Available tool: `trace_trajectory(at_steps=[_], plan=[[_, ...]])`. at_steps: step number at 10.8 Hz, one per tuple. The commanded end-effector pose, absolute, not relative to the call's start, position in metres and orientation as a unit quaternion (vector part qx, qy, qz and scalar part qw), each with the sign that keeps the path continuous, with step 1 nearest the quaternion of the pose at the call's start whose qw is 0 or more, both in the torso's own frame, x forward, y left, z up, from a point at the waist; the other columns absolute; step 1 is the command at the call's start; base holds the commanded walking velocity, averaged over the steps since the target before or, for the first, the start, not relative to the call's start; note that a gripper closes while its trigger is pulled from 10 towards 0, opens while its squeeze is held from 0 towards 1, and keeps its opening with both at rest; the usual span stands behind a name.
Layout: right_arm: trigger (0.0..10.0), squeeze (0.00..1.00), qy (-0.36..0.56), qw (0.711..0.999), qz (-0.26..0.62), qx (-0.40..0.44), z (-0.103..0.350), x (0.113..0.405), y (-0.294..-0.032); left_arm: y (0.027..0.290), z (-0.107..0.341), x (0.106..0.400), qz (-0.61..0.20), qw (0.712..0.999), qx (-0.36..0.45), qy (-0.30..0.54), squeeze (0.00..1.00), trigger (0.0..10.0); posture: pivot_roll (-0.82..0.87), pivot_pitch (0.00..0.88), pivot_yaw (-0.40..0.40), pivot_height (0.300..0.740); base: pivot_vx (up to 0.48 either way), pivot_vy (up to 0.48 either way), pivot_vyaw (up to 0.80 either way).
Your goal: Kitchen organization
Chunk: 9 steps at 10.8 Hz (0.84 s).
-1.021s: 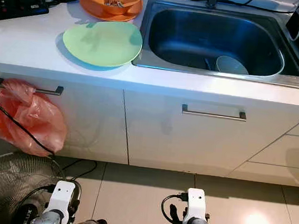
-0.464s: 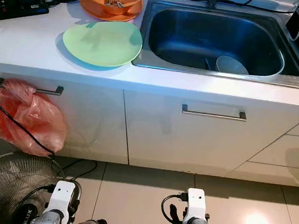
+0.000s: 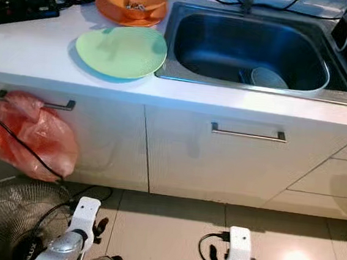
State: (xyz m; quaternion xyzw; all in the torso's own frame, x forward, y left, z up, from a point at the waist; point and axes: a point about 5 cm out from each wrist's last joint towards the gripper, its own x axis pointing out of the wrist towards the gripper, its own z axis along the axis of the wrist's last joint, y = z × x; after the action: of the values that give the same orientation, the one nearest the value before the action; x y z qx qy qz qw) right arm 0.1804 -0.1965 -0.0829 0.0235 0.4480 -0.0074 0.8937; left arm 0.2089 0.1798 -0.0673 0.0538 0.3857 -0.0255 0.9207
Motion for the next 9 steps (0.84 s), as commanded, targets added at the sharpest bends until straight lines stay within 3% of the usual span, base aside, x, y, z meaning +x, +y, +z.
trace_trajectory(at_steps=[1,9], plan=[[10.0,0.0,0.455,0.89,-0.01,0.024,-0.085,0.176,-0.198,0.187,-0.073,0.199,-0.014,0.912,0.052,0.407,0.0,10.0,0.04,0.111,-0.028,0.74,0.0,0.0,0.0],[10.0,0.0,0.445,0.895,-0.022,0.034,-0.083,0.183,-0.189,0.203,-0.078,0.187,0.0,0.898,0.059,0.436,0.0,10.0,0.04,0.067,-0.004,0.74,0.0,0.0,0.0]])
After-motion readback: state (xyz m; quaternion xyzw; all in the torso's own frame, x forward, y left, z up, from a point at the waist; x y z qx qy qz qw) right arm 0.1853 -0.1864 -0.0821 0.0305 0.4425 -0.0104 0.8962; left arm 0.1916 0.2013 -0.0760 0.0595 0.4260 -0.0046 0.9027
